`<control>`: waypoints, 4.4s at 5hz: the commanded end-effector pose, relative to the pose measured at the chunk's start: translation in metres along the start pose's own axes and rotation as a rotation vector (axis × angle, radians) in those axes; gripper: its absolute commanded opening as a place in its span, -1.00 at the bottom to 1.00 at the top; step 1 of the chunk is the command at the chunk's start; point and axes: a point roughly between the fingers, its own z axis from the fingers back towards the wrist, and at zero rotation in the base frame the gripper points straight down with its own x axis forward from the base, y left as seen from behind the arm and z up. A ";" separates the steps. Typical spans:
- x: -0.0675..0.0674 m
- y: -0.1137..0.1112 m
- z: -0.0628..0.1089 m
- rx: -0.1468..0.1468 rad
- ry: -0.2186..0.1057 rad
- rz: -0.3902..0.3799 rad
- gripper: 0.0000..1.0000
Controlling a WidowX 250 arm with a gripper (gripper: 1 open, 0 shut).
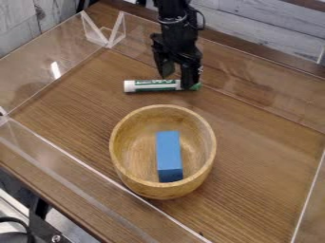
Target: Put the green marker in the brown bowl
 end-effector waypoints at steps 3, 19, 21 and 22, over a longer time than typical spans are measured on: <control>0.014 0.009 0.010 0.024 -0.064 -0.005 -1.00; -0.063 -0.040 0.077 0.073 -0.063 0.105 -1.00; -0.067 -0.043 0.074 0.080 -0.049 0.117 -1.00; -0.070 -0.044 0.071 0.084 -0.040 0.125 -1.00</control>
